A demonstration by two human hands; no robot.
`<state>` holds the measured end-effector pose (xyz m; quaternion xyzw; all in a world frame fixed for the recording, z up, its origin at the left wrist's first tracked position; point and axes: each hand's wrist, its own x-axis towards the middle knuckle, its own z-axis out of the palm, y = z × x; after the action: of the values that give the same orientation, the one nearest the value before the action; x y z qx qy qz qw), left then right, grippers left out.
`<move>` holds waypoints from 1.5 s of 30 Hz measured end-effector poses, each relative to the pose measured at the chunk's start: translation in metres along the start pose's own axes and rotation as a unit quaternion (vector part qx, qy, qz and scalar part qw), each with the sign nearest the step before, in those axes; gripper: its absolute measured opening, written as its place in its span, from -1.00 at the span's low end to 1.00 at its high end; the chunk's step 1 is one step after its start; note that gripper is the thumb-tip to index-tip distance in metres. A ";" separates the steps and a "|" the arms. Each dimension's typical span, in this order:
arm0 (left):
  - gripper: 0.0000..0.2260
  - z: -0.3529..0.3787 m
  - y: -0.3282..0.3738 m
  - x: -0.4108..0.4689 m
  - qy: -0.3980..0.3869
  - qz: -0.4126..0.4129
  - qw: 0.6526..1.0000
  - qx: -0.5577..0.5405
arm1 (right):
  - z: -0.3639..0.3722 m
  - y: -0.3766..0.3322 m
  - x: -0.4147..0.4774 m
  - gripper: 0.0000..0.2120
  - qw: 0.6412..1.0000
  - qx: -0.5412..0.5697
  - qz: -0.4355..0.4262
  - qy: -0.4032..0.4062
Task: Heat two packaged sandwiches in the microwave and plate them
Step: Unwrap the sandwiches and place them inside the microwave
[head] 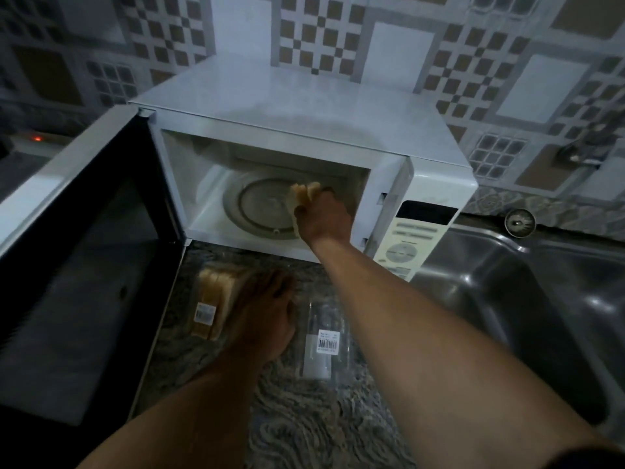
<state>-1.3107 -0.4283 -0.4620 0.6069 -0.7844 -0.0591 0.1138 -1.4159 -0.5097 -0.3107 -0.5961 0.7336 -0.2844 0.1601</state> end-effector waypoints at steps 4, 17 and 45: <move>-0.51 0.001 -0.001 0.003 0.021 0.000 1.000 0.008 | 0.019 -0.002 0.016 -0.72 0.999 0.032 -0.011 0.006; -0.44 -0.001 -0.001 0.006 0.015 -0.012 1.000 -0.022 | 0.036 -0.003 0.043 -0.48 0.999 0.028 -0.010 -0.032; -0.59 -0.055 0.007 -0.083 -0.084 0.019 0.995 -0.053 | -0.016 -0.025 -0.111 -0.76 0.992 -0.070 -0.048 -0.094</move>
<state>-1.2836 -0.3443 -0.4165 0.5776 -0.7985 -0.1488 0.0809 -1.3784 -0.4020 -0.2946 -0.6642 0.7042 -0.1825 0.1720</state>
